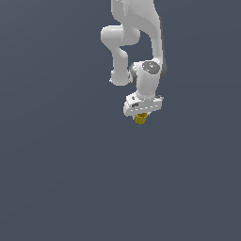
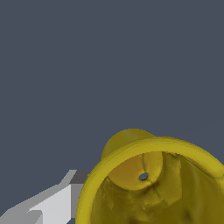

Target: Pick up the object and move it to a goal position.

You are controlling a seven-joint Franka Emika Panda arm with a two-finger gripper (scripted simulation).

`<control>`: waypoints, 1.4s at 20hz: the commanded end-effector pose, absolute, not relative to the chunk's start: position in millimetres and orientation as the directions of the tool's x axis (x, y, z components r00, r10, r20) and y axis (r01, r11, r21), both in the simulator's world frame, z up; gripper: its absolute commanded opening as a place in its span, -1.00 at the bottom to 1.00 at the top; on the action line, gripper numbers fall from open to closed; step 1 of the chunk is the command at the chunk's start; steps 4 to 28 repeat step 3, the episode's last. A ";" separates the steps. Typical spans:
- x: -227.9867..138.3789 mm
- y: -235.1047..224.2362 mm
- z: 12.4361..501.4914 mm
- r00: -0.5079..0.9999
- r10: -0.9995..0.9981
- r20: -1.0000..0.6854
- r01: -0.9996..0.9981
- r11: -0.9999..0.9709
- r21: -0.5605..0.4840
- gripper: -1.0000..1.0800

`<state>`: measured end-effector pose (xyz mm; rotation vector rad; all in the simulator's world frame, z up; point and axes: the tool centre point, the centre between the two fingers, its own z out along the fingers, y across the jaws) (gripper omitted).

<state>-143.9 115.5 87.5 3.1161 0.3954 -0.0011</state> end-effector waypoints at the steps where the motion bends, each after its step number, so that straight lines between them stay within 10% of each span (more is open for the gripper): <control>1: -147.3 119.4 90.1 0.969 0.249 0.000 0.249 -0.969 0.001 -1.00; 28: -147.6 120.4 90.6 0.969 0.249 0.000 0.249 -0.969 0.001 -1.00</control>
